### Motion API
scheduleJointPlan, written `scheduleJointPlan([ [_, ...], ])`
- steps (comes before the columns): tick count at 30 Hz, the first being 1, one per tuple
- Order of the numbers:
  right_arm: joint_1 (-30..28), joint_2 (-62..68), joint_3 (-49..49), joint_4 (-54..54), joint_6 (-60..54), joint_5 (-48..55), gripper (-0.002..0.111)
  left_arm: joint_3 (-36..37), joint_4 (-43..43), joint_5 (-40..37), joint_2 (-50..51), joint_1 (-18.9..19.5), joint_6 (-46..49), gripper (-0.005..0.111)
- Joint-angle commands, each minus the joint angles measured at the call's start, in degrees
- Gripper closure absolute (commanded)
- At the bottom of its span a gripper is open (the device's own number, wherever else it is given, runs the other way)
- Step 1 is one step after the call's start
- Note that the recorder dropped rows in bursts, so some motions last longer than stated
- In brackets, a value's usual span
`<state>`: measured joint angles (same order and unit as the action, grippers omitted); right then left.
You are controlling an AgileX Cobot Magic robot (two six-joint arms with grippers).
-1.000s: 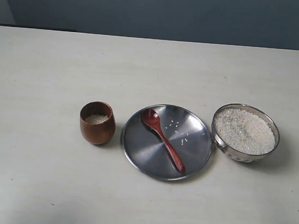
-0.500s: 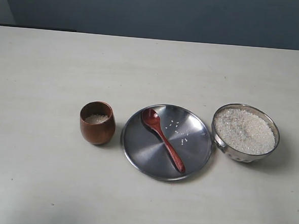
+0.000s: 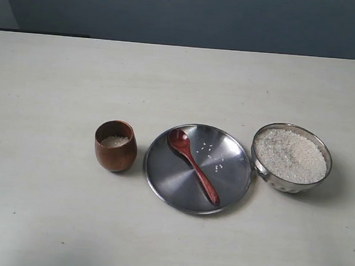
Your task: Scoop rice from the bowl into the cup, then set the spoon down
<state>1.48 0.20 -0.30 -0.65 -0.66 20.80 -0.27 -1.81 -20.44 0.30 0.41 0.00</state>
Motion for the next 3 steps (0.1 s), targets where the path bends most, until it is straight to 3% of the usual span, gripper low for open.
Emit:
scheduleJointPlan([
  [1, -0.3, -0.2, 0.3, 0.1, -0.4, -0.3, 0.108, 0.3, 0.0, 0.8, -0.3, 0.1, 0.0, 0.106],
  [3, -0.3, -0.2, 0.3, 0.1, -0.4, -0.3, 0.108, 0.3, 0.0, 0.8, -0.3, 0.1, 0.0, 0.106],
])
